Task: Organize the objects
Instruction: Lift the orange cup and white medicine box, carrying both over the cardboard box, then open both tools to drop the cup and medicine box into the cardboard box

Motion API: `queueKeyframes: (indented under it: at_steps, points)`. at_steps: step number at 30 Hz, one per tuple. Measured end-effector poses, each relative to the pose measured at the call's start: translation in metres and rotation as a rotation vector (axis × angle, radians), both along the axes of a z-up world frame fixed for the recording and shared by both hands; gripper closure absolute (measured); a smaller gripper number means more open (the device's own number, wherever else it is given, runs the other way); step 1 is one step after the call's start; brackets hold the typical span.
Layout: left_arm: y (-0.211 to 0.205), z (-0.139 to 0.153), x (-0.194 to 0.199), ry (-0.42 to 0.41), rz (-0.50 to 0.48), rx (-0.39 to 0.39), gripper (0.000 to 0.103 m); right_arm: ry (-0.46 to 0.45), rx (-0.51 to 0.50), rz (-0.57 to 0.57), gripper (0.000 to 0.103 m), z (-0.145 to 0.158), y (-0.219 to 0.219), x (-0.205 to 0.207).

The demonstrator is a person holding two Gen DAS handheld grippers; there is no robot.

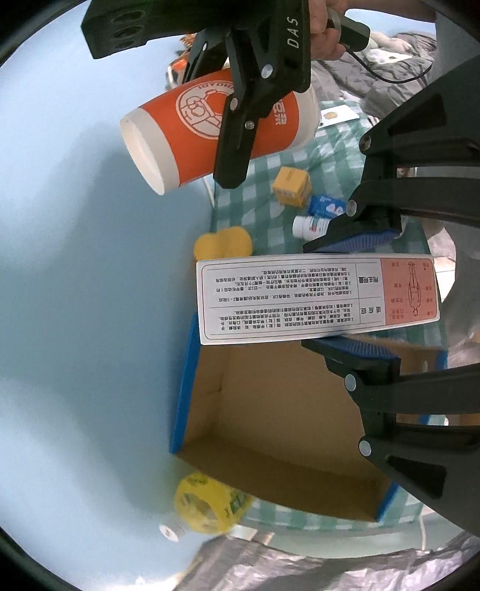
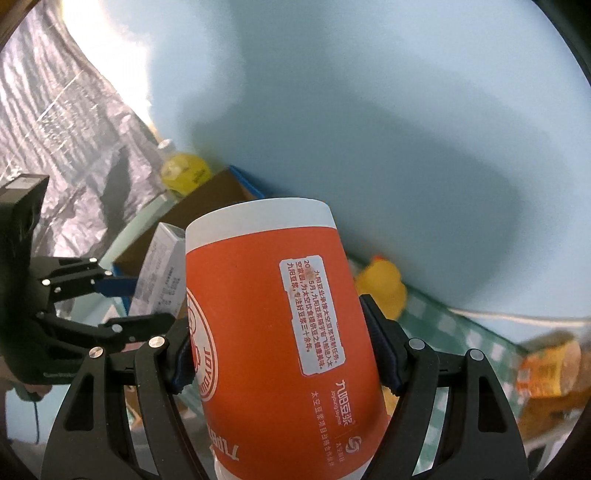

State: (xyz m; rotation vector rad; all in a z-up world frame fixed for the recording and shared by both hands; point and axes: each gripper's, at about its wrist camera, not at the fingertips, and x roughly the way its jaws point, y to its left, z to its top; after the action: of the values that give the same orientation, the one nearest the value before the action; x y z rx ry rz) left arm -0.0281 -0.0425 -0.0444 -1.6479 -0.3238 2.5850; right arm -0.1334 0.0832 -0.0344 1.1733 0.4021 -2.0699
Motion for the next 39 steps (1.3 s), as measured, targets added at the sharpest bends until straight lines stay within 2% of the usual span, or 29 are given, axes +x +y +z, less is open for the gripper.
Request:
queueKeyframes:
  at_steps: [7,20,31,36,39]
  points:
    - [-0.037,0.002,0.002,0.004,0.099,0.006,0.06,-0.035,0.012,0.102,0.026,-0.008,-0.048,-0.007]
    - [-0.099,-0.016,0.009,-0.018,0.256,0.005,0.06,-0.074,0.067,0.244,0.026,-0.035,-0.129,-0.013]
    - [-0.127,-0.051,0.01,-0.077,0.32,0.036,0.06,-0.135,0.151,0.272,0.026,-0.086,-0.169,-0.026]
    - [-0.132,-0.068,0.012,-0.114,0.325,0.029,0.06,-0.193,0.137,0.251,0.026,-0.103,-0.177,-0.031]
    - [-0.132,-0.073,0.014,-0.127,0.322,0.027,0.06,-0.199,0.142,0.231,0.025,-0.11,-0.181,-0.032]
